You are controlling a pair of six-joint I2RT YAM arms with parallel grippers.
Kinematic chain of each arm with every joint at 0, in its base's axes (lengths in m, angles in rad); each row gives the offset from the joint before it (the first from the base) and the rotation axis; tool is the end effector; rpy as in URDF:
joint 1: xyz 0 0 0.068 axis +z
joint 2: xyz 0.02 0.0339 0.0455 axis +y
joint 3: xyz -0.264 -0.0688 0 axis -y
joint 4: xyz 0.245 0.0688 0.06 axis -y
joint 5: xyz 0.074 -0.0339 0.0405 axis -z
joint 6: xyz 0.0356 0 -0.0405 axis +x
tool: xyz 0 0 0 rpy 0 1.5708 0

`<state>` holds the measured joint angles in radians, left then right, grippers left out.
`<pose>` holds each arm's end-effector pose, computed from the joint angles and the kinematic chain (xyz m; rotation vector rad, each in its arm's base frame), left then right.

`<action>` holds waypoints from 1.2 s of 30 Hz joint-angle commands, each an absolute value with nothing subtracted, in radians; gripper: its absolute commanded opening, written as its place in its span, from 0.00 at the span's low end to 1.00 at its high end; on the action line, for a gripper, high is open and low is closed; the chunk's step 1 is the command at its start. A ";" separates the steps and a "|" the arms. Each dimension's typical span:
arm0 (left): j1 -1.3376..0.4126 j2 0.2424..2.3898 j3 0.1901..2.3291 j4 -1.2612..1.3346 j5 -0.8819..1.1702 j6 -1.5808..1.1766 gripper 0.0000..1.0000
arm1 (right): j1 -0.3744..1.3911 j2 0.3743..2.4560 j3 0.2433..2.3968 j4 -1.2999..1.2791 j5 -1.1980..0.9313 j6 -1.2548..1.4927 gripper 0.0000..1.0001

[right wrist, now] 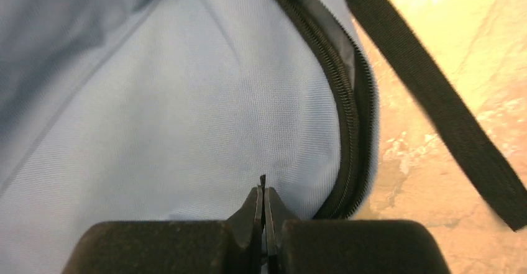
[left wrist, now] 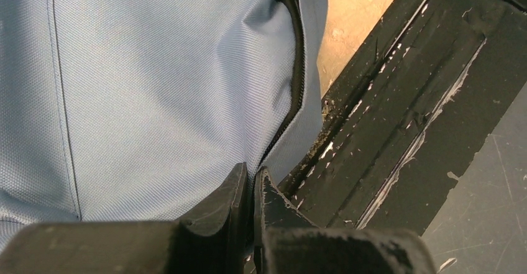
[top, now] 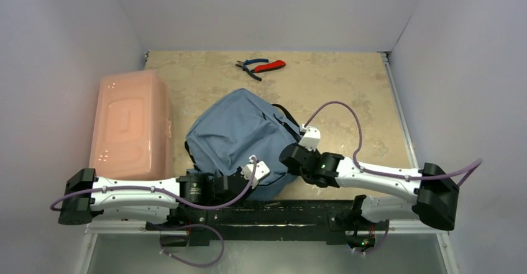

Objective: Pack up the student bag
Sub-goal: Zip the student bag at the center of the board.

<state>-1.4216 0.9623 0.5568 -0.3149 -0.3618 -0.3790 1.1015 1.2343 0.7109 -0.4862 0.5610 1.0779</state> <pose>0.0420 -0.1944 0.2178 0.9750 2.0781 -0.5516 0.1211 0.1970 0.2040 0.1696 2.3836 0.2909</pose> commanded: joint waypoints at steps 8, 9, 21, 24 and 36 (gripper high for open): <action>-1.430 0.888 0.533 -0.350 -0.353 -0.436 0.00 | 0.829 0.919 0.641 -0.292 0.793 0.890 0.00; -1.430 0.878 0.528 -0.354 -0.354 -0.438 0.00 | 0.788 0.918 0.644 -0.269 0.753 0.855 0.00; -1.430 0.773 0.478 -0.374 -0.264 -0.462 0.00 | 0.593 0.931 0.606 -0.115 0.636 0.709 0.00; -1.430 0.779 0.497 -0.387 -0.269 -0.467 0.00 | 0.594 0.837 0.607 -0.091 0.453 0.626 0.00; -1.429 0.894 0.725 -0.387 -0.270 -0.446 0.73 | 0.594 0.836 0.668 -0.530 -0.008 0.581 0.19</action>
